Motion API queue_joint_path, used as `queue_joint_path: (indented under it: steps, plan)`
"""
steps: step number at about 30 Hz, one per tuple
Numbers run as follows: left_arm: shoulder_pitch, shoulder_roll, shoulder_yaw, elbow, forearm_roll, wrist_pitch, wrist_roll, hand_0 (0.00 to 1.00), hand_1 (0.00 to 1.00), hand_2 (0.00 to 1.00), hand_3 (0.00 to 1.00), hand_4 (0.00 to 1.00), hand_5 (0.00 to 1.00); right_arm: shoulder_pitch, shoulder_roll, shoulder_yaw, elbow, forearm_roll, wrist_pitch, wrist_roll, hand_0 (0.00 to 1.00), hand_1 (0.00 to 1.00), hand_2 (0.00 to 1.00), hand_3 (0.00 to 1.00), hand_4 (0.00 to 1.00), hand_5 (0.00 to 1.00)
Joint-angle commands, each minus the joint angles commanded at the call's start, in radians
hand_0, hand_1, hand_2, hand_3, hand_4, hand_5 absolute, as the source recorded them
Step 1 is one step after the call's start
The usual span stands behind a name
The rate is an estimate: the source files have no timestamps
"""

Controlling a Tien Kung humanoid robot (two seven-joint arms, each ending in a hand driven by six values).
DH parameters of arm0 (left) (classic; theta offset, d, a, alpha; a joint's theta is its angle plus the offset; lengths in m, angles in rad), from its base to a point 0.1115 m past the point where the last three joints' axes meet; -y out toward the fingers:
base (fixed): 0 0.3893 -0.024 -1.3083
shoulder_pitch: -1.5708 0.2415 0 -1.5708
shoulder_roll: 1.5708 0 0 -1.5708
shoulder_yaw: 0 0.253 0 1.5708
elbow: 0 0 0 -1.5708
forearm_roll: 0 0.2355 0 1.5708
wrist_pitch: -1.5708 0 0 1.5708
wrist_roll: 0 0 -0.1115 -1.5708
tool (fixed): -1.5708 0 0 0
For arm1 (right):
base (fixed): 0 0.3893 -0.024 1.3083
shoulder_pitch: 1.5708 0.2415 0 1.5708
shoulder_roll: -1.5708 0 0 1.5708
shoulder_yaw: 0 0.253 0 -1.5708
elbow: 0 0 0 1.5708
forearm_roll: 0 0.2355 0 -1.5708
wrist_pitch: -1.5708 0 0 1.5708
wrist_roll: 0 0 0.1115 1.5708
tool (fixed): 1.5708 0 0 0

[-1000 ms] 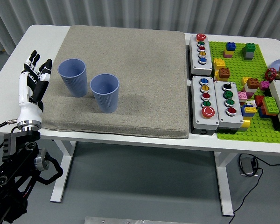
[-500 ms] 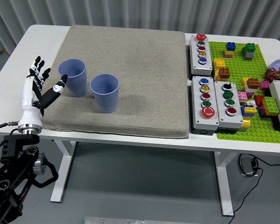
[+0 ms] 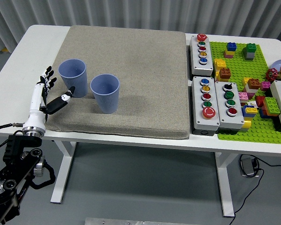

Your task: Pick cup pour cup place

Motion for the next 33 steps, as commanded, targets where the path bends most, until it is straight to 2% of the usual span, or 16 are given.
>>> queue_joint_path:
  steps: [5, 17, 33]
  plan:
    - [-0.021, 0.001, 0.000, 0.040, -0.017, -0.026, 0.005, 0.928, 0.922, 0.998, 0.998, 0.806, 0.167, 0.001, 0.000, -0.001, 0.000, 0.000, 0.000, 0.000, 0.685, 0.637, 0.579, 0.581, 0.002, 0.185]
    - [-0.090, 0.018, 0.036, 0.111, -0.042, -0.043, 0.015, 0.929, 0.922, 0.998, 0.998, 0.810, 0.175, 0.006, -0.001, -0.004, -0.001, 0.007, -0.002, 0.000, 0.685, 0.637, 0.579, 0.581, 0.002, 0.185]
    - [-0.134, 0.001, 0.078, 0.164, -0.077, -0.059, 0.017, 0.929, 0.922, 0.998, 0.998, 0.812, 0.178, 0.007, -0.002, -0.003, -0.001, 0.011, -0.005, 0.000, 0.685, 0.637, 0.579, 0.581, 0.002, 0.183]
